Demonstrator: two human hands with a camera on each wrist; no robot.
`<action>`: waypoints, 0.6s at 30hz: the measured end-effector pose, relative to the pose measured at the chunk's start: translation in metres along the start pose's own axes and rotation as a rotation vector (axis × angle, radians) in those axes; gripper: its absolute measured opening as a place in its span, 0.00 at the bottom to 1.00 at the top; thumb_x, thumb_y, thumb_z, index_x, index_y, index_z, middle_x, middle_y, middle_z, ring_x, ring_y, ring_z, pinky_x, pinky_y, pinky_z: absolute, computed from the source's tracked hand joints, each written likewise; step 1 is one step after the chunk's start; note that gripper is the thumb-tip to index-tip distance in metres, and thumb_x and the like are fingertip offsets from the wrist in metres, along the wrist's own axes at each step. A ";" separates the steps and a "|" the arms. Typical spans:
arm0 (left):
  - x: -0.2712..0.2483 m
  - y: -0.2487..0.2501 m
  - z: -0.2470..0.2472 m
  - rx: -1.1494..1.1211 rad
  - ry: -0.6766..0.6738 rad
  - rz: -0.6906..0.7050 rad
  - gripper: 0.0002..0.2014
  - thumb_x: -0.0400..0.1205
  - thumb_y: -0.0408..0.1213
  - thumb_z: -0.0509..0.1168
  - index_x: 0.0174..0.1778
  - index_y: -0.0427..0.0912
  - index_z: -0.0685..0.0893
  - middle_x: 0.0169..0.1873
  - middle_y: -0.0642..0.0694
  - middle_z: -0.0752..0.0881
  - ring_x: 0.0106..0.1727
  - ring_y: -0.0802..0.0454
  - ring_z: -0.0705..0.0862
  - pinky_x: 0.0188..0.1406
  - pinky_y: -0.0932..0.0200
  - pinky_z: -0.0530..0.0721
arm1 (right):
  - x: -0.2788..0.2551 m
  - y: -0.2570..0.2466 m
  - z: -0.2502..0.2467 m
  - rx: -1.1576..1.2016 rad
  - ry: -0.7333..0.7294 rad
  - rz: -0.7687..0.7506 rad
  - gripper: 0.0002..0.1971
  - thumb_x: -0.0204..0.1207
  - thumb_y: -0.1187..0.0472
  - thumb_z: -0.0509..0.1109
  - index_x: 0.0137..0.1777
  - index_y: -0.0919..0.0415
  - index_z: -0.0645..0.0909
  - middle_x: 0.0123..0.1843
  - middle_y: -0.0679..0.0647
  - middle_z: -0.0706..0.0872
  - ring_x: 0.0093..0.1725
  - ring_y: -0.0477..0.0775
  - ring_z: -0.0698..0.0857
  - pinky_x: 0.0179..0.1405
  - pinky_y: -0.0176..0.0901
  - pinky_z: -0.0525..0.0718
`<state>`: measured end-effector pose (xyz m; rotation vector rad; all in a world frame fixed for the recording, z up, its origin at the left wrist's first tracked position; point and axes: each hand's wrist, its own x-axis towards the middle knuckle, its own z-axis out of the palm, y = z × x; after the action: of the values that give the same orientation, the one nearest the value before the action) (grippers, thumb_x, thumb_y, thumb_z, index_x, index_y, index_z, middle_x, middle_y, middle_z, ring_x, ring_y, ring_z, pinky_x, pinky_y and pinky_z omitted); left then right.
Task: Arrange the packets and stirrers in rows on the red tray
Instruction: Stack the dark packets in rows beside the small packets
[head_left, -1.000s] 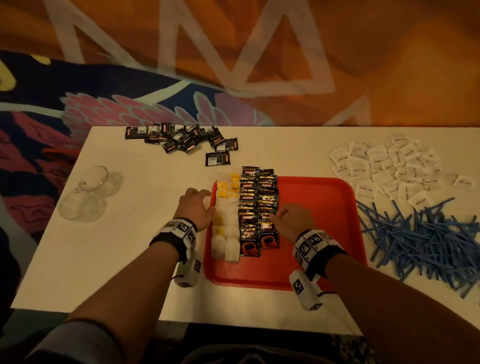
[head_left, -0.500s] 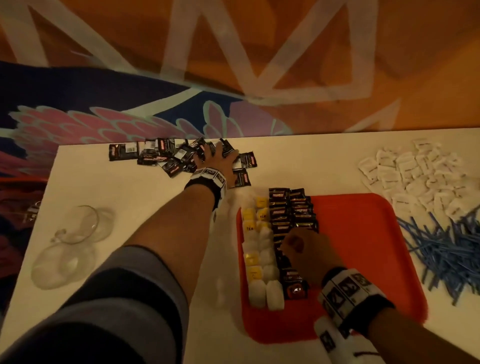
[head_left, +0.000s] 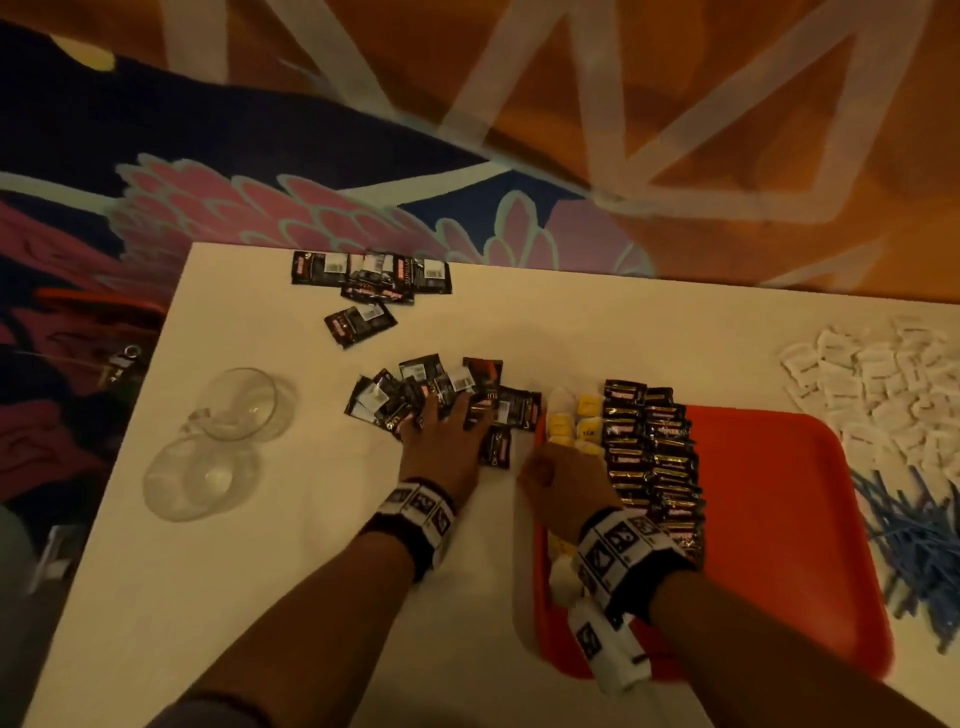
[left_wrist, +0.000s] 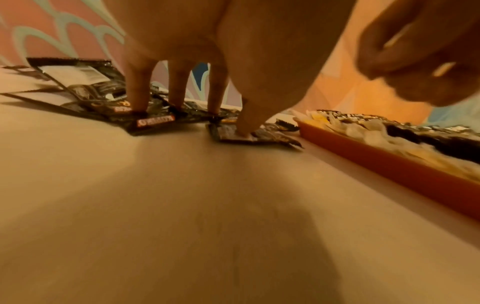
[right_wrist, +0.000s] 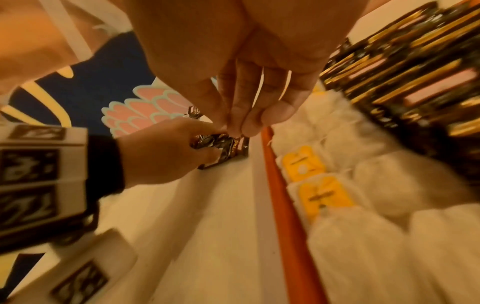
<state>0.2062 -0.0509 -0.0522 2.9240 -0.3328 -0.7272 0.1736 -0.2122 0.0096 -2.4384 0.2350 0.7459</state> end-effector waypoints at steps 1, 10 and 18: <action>-0.013 -0.003 0.004 -0.008 0.015 -0.003 0.31 0.88 0.42 0.59 0.86 0.61 0.54 0.87 0.47 0.49 0.86 0.31 0.47 0.79 0.26 0.56 | 0.002 -0.007 0.007 -0.039 0.000 -0.017 0.03 0.79 0.55 0.70 0.50 0.52 0.83 0.52 0.50 0.87 0.53 0.52 0.86 0.53 0.42 0.84; -0.072 -0.049 0.005 -0.353 0.309 -0.368 0.30 0.81 0.47 0.68 0.81 0.53 0.70 0.82 0.42 0.62 0.80 0.37 0.61 0.73 0.36 0.70 | 0.025 -0.022 0.043 -0.325 -0.045 -0.087 0.37 0.73 0.48 0.76 0.79 0.46 0.64 0.85 0.56 0.53 0.84 0.62 0.52 0.81 0.54 0.60; -0.061 -0.068 0.008 -0.554 0.093 -0.445 0.33 0.82 0.52 0.67 0.83 0.52 0.63 0.77 0.41 0.65 0.74 0.37 0.65 0.66 0.43 0.75 | 0.031 -0.037 0.065 -0.401 -0.056 -0.175 0.34 0.78 0.52 0.71 0.82 0.48 0.62 0.83 0.55 0.62 0.80 0.62 0.62 0.76 0.54 0.69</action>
<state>0.1624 0.0293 -0.0426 2.4900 0.4713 -0.6001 0.1812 -0.1446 -0.0341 -2.7606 -0.1658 0.8461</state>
